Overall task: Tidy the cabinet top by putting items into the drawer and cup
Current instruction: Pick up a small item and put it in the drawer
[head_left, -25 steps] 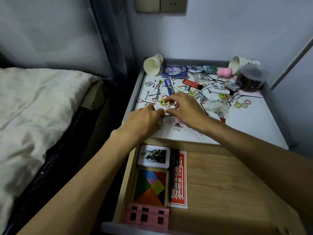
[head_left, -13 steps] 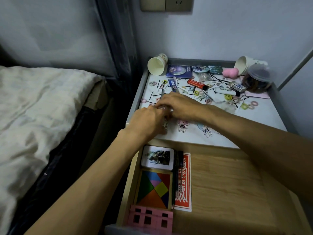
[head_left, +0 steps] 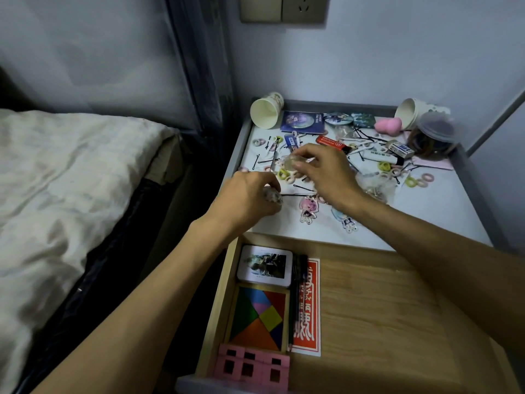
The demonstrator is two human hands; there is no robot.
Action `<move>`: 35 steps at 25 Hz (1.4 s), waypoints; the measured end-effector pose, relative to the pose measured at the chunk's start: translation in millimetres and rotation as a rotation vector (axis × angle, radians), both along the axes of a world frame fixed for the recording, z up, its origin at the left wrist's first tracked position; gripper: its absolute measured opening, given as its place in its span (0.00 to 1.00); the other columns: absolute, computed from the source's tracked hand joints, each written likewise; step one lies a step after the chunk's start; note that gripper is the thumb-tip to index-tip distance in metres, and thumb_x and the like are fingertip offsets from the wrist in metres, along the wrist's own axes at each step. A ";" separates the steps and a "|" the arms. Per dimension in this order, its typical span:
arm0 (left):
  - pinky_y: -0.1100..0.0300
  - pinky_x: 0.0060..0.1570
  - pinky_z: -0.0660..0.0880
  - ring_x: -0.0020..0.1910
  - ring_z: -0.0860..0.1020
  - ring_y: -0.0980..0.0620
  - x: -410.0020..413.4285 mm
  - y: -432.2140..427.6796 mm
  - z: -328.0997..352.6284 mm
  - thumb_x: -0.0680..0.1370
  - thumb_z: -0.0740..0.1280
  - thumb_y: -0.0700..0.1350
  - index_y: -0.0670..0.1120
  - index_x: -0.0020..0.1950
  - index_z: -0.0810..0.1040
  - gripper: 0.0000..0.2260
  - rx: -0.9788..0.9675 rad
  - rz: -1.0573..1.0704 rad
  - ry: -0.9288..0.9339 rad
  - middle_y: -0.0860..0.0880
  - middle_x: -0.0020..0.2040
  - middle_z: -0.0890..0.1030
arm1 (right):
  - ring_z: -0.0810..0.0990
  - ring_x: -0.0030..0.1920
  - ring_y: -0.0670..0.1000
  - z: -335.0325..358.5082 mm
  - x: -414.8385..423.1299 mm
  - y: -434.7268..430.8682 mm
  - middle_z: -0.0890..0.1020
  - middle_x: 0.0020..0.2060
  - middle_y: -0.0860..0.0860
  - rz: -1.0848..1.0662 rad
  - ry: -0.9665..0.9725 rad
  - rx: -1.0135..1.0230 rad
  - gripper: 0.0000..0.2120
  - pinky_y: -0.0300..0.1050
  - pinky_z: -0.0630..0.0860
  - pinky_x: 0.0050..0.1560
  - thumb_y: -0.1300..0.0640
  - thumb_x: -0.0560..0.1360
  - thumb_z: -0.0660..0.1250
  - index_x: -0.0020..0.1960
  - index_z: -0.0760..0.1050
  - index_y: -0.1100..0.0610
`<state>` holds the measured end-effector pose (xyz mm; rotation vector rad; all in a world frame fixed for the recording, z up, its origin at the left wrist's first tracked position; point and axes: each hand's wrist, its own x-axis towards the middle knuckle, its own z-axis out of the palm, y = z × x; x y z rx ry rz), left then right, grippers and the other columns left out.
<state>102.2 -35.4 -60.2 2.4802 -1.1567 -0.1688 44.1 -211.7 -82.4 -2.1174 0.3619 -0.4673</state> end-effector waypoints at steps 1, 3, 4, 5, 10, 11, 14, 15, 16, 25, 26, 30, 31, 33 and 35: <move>0.60 0.43 0.69 0.51 0.79 0.48 -2.7 1.6 3.0 0.73 0.73 0.48 0.50 0.58 0.81 0.14 -0.035 0.000 0.063 0.46 0.50 0.83 | 0.83 0.38 0.40 1.5 -8.4 3.0 0.84 0.43 0.44 -0.028 -0.005 0.122 0.06 0.32 0.76 0.39 0.58 0.76 0.70 0.53 0.81 0.54; 0.65 0.42 0.78 0.41 0.83 0.52 -7.1 5.4 8.2 0.74 0.73 0.46 0.50 0.59 0.81 0.14 -0.101 0.004 0.232 0.46 0.49 0.83 | 0.84 0.43 0.40 1.4 -26.6 7.2 0.85 0.47 0.48 -0.034 0.007 0.348 0.09 0.33 0.78 0.44 0.63 0.74 0.71 0.54 0.82 0.57; 0.67 0.40 0.79 0.38 0.84 0.54 -9.7 7.9 10.4 0.75 0.73 0.45 0.50 0.60 0.81 0.14 -0.127 0.002 0.311 0.46 0.48 0.83 | 0.84 0.46 0.41 1.7 -36.8 9.9 0.85 0.49 0.49 -0.023 0.024 0.446 0.12 0.34 0.78 0.47 0.65 0.73 0.72 0.55 0.82 0.58; 0.69 0.37 0.79 0.36 0.84 0.56 -12.0 11.1 12.8 0.75 0.73 0.44 0.49 0.60 0.81 0.14 -0.145 -0.001 0.373 0.46 0.49 0.83 | 0.84 0.50 0.44 2.7 -47.4 13.6 0.85 0.51 0.51 -0.008 0.046 0.532 0.14 0.36 0.78 0.52 0.68 0.72 0.72 0.56 0.82 0.59; 0.78 0.34 0.71 0.39 0.80 0.61 -25.5 40.0 22.1 0.74 0.74 0.44 0.51 0.57 0.83 0.12 -0.114 0.020 0.415 0.50 0.49 0.82 | 0.83 0.55 0.49 7.9 -103.4 49.4 0.85 0.51 0.54 0.099 0.208 0.847 0.16 0.41 0.78 0.59 0.63 0.67 0.73 0.55 0.81 0.61; 0.78 0.34 0.70 0.39 0.81 0.61 -27.6 46.3 23.8 0.73 0.74 0.45 0.52 0.56 0.83 0.12 -0.101 0.020 0.400 0.51 0.49 0.83 | 0.83 0.55 0.49 2.7 -113.0 59.6 0.86 0.51 0.53 0.121 0.274 0.821 0.17 0.42 0.78 0.59 0.61 0.67 0.74 0.55 0.81 0.61; 0.76 0.33 0.73 0.35 0.83 0.61 -30.2 57.2 35.4 0.73 0.75 0.45 0.52 0.56 0.82 0.12 -0.075 0.018 0.414 0.51 0.46 0.83 | 0.83 0.54 0.52 -24.9 -127.2 88.3 0.85 0.51 0.55 0.134 0.463 0.711 0.15 0.45 0.77 0.59 0.66 0.69 0.74 0.55 0.80 0.59; 0.74 0.33 0.75 0.34 0.83 0.59 -30.9 59.5 39.9 0.74 0.74 0.45 0.51 0.56 0.82 0.12 -0.061 0.011 0.408 0.50 0.45 0.83 | 0.82 0.54 0.51 -35.2 -128.2 97.6 0.84 0.52 0.54 0.147 0.520 0.693 0.17 0.44 0.77 0.59 0.67 0.70 0.73 0.57 0.80 0.57; 0.73 0.34 0.76 0.34 0.83 0.58 -32.4 61.0 42.5 0.74 0.74 0.45 0.51 0.56 0.82 0.12 -0.045 0.009 0.395 0.50 0.46 0.83 | 0.81 0.56 0.50 -44.4 -127.8 107.1 0.83 0.54 0.53 0.171 0.575 0.673 0.18 0.44 0.76 0.61 0.68 0.70 0.72 0.59 0.79 0.56; 0.63 0.45 0.73 0.48 0.77 0.54 -36.2 77.2 14.0 0.73 0.73 0.50 0.54 0.57 0.81 0.12 -0.073 0.111 0.172 0.51 0.46 0.79 | 0.82 0.53 0.50 -85.7 -112.8 159.0 0.84 0.50 0.53 0.292 0.733 0.548 0.06 0.47 0.78 0.59 0.59 0.74 0.72 0.50 0.81 0.56; 0.62 0.45 0.74 0.48 0.77 0.53 -34.0 76.5 12.1 0.73 0.73 0.50 0.54 0.57 0.81 0.13 -0.064 0.117 0.165 0.50 0.47 0.79 | 0.81 0.53 0.49 -85.5 -110.7 161.1 0.84 0.50 0.53 0.294 0.734 0.514 0.07 0.45 0.78 0.58 0.57 0.73 0.72 0.51 0.81 0.56; 0.60 0.44 0.74 0.50 0.79 0.49 -32.6 70.5 0.6 0.73 0.74 0.48 0.53 0.57 0.80 0.13 0.016 0.104 0.147 0.47 0.52 0.79 | 0.81 0.50 0.47 -88.1 -105.6 168.1 0.84 0.48 0.52 0.321 0.712 0.390 0.10 0.40 0.77 0.51 0.55 0.72 0.74 0.52 0.81 0.58; 0.59 0.45 0.75 0.50 0.79 0.48 -31.8 69.1 -1.7 0.73 0.74 0.48 0.53 0.57 0.80 0.13 0.025 0.101 0.138 0.46 0.53 0.79 | 0.82 0.49 0.47 -89.5 -105.5 168.9 0.84 0.47 0.52 0.337 0.700 0.357 0.10 0.40 0.78 0.50 0.55 0.72 0.74 0.51 0.81 0.58; 0.56 0.46 0.77 0.50 0.79 0.46 -30.6 67.8 -4.2 0.73 0.74 0.48 0.53 0.58 0.80 0.13 0.035 0.103 0.121 0.45 0.54 0.79 | 0.82 0.46 0.46 -91.6 -106.5 170.7 0.84 0.44 0.51 0.376 0.684 0.284 0.10 0.40 0.80 0.48 0.53 0.71 0.75 0.48 0.82 0.57; 0.54 0.47 0.79 0.50 0.80 0.45 -31.3 67.0 -5.0 0.74 0.73 0.48 0.52 0.58 0.80 0.14 0.043 0.099 0.114 0.45 0.54 0.80 | 0.82 0.43 0.44 -94.8 -108.2 171.7 0.84 0.41 0.50 0.404 0.677 0.204 0.10 0.41 0.80 0.46 0.51 0.70 0.76 0.45 0.82 0.56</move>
